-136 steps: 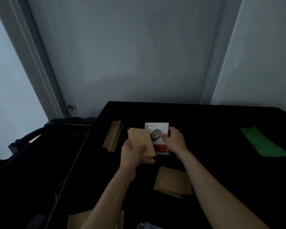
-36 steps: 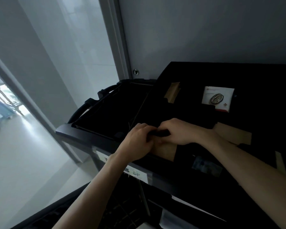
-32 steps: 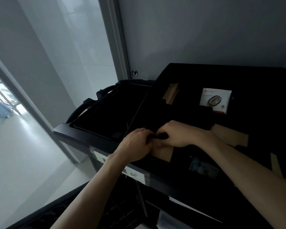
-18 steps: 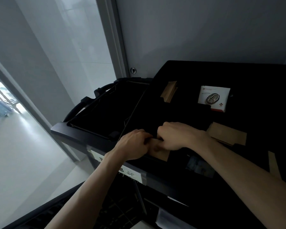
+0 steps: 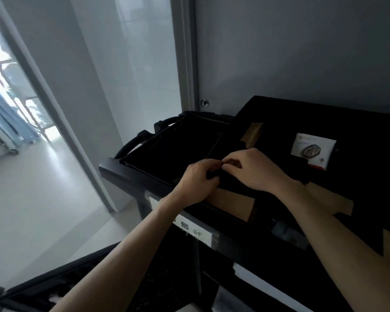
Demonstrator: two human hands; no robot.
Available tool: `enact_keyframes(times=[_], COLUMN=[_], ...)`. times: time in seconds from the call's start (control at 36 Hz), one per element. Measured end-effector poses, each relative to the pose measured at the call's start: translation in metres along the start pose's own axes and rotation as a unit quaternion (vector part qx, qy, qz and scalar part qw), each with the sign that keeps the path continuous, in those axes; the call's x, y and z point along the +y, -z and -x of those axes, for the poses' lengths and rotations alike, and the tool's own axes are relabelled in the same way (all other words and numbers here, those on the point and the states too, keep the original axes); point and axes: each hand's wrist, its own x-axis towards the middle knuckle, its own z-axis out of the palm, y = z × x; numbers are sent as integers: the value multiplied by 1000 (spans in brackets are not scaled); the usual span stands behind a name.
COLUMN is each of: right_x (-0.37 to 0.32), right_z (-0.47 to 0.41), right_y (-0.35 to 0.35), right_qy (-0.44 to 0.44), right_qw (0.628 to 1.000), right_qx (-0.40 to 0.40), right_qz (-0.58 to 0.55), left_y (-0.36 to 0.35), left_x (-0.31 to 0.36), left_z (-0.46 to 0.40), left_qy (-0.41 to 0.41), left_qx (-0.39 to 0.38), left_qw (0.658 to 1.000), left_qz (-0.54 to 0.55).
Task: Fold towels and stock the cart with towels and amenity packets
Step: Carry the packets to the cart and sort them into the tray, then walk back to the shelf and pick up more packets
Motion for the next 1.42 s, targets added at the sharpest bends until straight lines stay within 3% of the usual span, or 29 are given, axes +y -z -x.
enact_keyframes(times=[0.17, 0.36, 0.64, 0.86, 1.22, 1.42], right_x=[-59, -175, -384, -523, -638, -669], right_z=[-15, -39, -74, -101, -211, -313], right_y=[-19, -62, -197, -296, -418, -502], right_qy=[30, 50, 33, 60, 80, -18], right_qw=[981, 942, 919, 914, 905, 864], right_qx=[97, 128, 56, -37, -81, -82], right_qz=[-165, -307, -388, -400, -411, -496], left_y=[49, 132, 255, 338, 423, 487], left_x=[-5, -49, -186, -285, -431, -548], left_z=[20, 89, 231, 324, 362, 342], left_qy=[34, 36, 110, 188, 270, 313], left_qx=[120, 197, 295, 359, 434, 494], left_qw=[968, 921, 891, 835, 804, 756], left_qz=[216, 334, 326, 371, 304, 293])
